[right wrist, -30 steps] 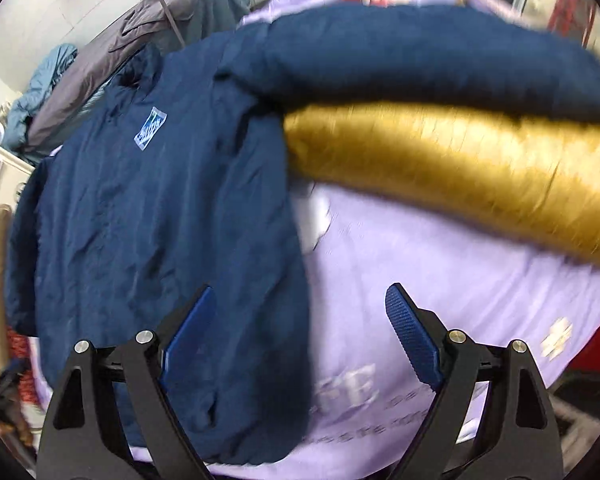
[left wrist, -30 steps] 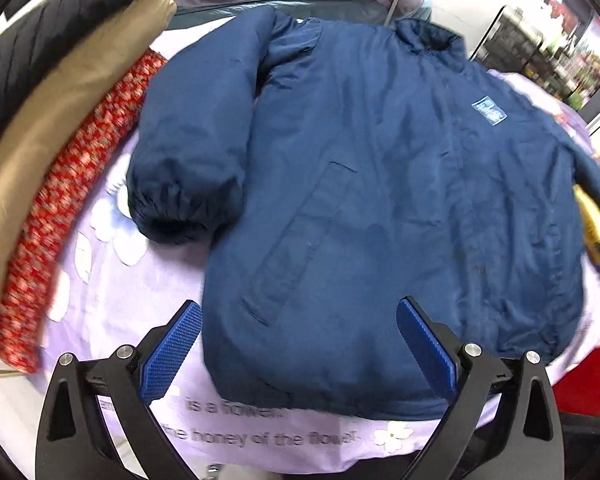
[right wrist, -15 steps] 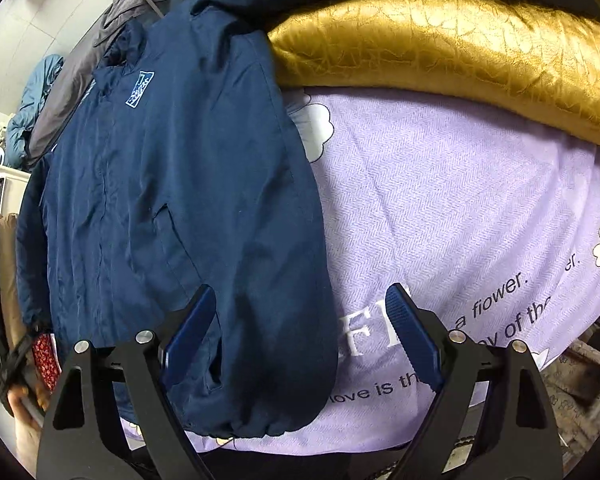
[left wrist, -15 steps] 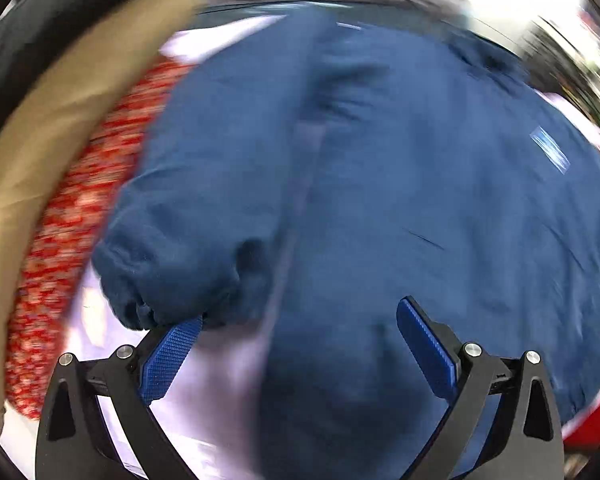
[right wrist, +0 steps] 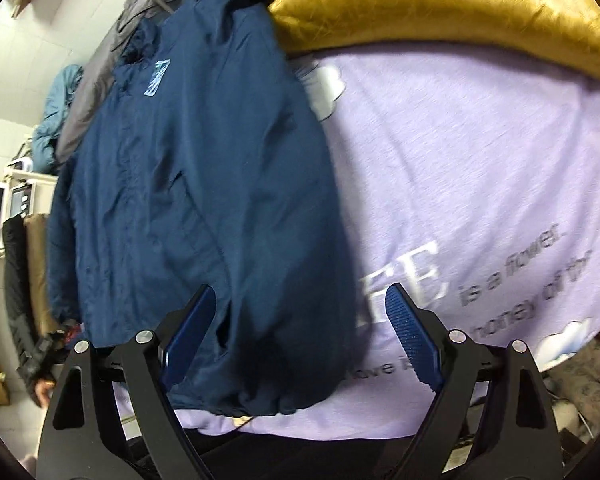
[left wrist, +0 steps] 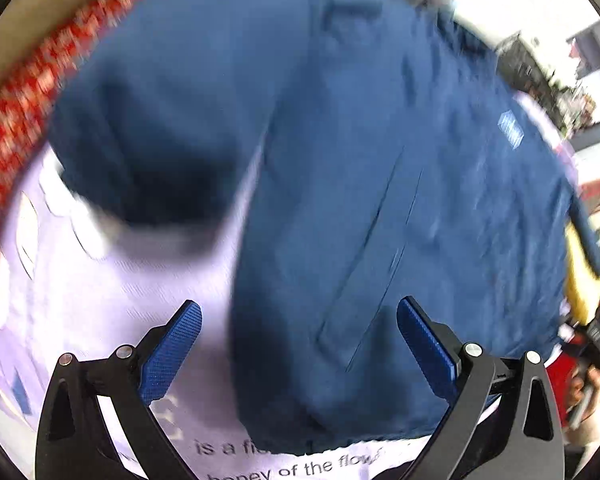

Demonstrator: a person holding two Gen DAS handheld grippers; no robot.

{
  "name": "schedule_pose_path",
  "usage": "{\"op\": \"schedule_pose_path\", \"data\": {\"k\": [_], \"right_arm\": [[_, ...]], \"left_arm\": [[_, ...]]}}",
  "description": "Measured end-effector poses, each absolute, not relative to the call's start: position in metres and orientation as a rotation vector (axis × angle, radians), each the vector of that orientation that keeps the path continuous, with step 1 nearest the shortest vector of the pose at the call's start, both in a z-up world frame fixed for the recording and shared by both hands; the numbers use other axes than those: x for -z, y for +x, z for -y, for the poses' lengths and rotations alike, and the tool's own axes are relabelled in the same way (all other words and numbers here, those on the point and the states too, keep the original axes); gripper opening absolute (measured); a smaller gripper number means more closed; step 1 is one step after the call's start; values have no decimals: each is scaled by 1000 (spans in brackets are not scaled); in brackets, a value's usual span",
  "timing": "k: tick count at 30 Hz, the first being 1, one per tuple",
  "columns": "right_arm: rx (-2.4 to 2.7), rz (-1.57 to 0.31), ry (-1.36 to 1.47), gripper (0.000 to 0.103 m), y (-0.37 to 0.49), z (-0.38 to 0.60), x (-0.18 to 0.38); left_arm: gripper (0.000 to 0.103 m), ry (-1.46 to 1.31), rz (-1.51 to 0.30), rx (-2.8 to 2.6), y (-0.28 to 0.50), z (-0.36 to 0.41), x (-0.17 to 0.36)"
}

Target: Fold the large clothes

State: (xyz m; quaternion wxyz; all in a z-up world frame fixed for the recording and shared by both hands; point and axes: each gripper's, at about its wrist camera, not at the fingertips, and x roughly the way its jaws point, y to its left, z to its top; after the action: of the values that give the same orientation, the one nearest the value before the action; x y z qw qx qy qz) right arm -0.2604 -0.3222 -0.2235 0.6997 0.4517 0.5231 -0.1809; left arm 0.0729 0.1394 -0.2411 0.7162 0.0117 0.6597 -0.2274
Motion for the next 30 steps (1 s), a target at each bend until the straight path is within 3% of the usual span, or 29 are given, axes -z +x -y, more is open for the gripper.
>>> {"op": "schedule_pose_path", "data": {"k": [3, 4, 6, 8, 11, 14, 20, 30], "right_arm": [[358, -1217, 976, 86, -252, 311, 232], [336, -1240, 959, 84, -248, 306, 236], [333, -1290, 903, 61, -242, 297, 241], [354, -1294, 892, 45, -242, 292, 242], [347, -1267, 904, 24, -243, 291, 233], [314, -1238, 882, 16, -248, 290, 216], [266, -1231, 896, 14, -263, 286, 190], [268, -1334, 912, 14, -271, 275, 205]], "left_arm": [[94, 28, -1484, 507, 56, -136, 255], [85, 36, -1472, 512, 52, -134, 254], [70, 43, -1477, 526, 49, -129, 251], [40, 66, -1462, 532, 52, -124, 245], [22, 109, -1440, 560, 50, -119, 229], [18, 143, -1401, 600, 45, -115, 207], [16, 152, -1389, 635, 40, -120, 190], [20, 223, -1466, 570, 29, -130, 220]]}}
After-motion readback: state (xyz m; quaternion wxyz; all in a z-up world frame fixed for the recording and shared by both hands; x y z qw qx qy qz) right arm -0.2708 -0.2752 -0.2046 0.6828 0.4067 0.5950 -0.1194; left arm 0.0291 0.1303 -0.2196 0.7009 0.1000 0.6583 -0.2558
